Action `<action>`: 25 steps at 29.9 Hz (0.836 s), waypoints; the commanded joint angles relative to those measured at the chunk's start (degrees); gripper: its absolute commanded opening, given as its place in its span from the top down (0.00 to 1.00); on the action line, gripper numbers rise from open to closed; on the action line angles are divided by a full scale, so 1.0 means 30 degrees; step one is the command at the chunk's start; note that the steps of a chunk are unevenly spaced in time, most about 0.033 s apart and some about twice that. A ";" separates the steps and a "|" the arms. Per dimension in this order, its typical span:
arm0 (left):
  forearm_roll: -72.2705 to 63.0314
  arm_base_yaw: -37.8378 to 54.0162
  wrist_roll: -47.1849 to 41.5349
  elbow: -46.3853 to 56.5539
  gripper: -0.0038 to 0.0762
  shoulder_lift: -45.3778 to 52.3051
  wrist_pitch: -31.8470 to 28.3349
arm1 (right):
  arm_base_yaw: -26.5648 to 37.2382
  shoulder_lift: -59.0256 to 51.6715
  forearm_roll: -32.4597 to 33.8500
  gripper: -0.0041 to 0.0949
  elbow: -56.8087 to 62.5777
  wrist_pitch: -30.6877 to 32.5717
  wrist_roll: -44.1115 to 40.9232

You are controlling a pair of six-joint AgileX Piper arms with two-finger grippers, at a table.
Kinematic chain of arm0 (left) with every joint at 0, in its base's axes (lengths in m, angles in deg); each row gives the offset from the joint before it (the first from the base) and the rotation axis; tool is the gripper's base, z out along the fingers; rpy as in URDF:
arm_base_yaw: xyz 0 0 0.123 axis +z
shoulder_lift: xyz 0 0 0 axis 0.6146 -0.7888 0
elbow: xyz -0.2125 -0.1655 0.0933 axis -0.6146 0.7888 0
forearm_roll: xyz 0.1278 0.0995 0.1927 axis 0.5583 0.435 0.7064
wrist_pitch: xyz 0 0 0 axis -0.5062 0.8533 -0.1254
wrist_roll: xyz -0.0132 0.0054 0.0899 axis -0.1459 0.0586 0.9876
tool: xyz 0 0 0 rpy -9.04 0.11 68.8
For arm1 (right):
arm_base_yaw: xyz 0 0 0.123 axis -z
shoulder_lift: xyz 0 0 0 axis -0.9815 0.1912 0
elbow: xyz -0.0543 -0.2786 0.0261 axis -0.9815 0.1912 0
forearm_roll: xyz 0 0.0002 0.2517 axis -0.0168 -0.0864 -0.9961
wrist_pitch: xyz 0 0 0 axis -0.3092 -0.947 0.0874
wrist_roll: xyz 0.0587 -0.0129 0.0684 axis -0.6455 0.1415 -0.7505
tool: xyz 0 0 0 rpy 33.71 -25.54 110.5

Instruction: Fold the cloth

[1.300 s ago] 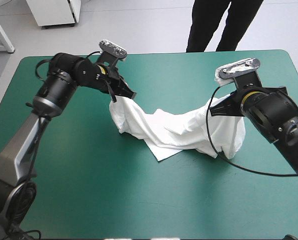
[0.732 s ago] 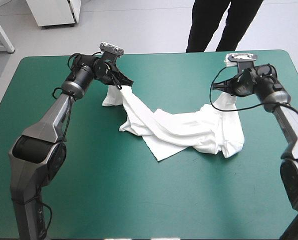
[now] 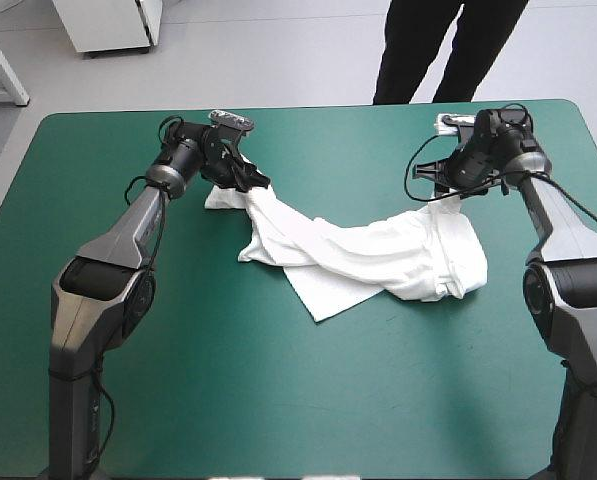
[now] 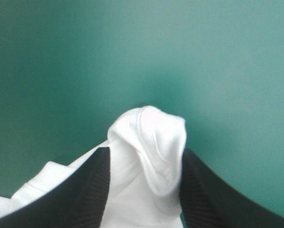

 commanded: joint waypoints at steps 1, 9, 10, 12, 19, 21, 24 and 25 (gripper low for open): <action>-0.0246 -0.0003 -0.0047 -0.1298 0.31 0.1968 0.0533 | 0.0354 -0.1492 -0.0270 0.43 -0.1033 0.0210 0.0318; 0.0913 0.0024 -0.0114 -0.1846 0.34 0.3264 0.4950 | 0.0423 -0.3692 -0.0193 0.51 -0.1043 0.1030 0.0518; 0.0913 0.0024 -0.0114 -0.1846 0.35 0.3455 0.5415 | 0.0423 -0.3980 -0.0156 0.51 -0.1043 0.1129 0.0518; 0.0913 0.0024 -0.0114 -0.1846 0.39 0.4002 0.6272 | 0.0423 -0.4724 -0.0072 0.51 -0.1043 0.1346 0.0587; 0.1265 0.0024 -0.0216 -0.0678 0.45 0.6762 0.6535 | 0.0423 -0.7834 0.0387 0.51 0.1485 0.1450 0.0587; 0.1296 0.0024 -0.0258 0.0368 0.45 0.7688 0.6535 | 0.0423 -0.8882 0.0387 0.51 0.2953 0.1147 0.0587; 0.1296 0.0024 -0.0364 0.2277 0.45 0.8949 0.6535 | 0.0423 -1.0329 0.0235 0.51 0.4889 0.1089 0.0530; 0.1215 0.0024 -0.0522 0.2879 0.45 0.9299 0.6535 | 0.0423 -1.0750 0.0170 0.51 0.5433 0.1056 0.0530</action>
